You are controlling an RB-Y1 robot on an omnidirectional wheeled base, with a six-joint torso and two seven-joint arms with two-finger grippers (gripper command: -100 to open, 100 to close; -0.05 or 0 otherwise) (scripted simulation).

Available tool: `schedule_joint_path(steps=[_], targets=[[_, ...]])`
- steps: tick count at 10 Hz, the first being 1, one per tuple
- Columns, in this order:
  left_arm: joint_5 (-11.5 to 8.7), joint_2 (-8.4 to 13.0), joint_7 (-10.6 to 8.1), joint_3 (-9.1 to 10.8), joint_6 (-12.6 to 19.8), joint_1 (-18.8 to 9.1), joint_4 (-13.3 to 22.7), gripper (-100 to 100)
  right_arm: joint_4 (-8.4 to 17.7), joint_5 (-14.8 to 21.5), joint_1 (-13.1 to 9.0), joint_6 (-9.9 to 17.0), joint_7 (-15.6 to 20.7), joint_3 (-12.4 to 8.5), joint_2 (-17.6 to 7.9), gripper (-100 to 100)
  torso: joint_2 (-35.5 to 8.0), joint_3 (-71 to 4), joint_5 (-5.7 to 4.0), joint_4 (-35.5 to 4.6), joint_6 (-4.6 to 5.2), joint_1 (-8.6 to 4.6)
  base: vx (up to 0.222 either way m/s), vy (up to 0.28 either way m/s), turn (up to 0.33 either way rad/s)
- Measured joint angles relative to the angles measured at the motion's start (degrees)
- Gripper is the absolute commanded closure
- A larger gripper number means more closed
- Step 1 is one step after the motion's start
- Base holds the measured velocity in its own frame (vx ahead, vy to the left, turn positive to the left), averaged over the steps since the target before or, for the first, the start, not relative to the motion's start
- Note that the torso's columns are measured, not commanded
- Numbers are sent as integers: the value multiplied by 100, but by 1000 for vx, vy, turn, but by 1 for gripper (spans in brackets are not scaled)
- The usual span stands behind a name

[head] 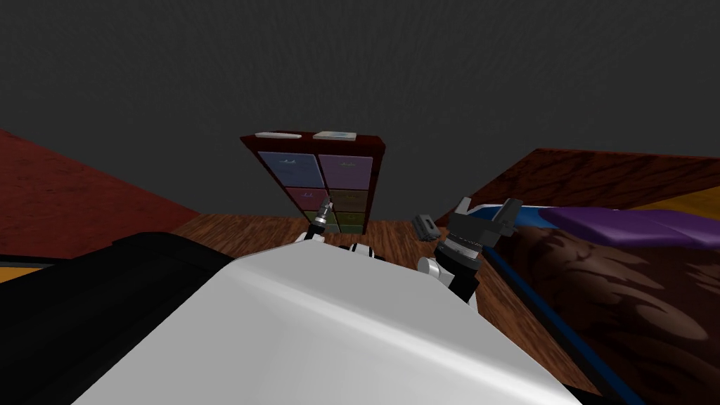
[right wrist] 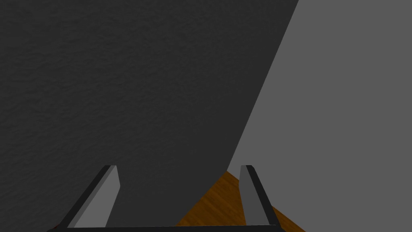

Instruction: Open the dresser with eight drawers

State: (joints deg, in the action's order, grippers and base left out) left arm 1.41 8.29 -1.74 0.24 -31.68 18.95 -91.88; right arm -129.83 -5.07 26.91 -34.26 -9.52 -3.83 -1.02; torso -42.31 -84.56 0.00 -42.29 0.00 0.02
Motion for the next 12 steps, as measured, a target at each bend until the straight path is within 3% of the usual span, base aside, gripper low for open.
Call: schedule_joint_path(steps=[4, 7, 9, 12], targets=[[-21, -247, 35, 61, -70, -134, 541, -100, 0, 0, 0, 0, 0, 0, 0, 0, -1, 0, -1, 0, 0, -3, 100, -95, 7], [-28, -644, 59, 90, -128, -204, 841, -100, 0, 0, -1, 0, 0, 0, 0, 0, -6, 4, 3, -2, 0, 8, 53, -46, 3], [-34, -891, 54, 96, -104, -196, 870, -100, 0, 0, -1, 0, 0, 0, -1, 0, -4, 3, 1, -1, 0, 5, 19, -14, 1], [-34, -898, 52, 107, 73, -212, 696, -100, 0, 0, 0, 0, 0, -1, -1, 0, 19, -12, 1, 5, 0, 2, 58, 5, -7]])
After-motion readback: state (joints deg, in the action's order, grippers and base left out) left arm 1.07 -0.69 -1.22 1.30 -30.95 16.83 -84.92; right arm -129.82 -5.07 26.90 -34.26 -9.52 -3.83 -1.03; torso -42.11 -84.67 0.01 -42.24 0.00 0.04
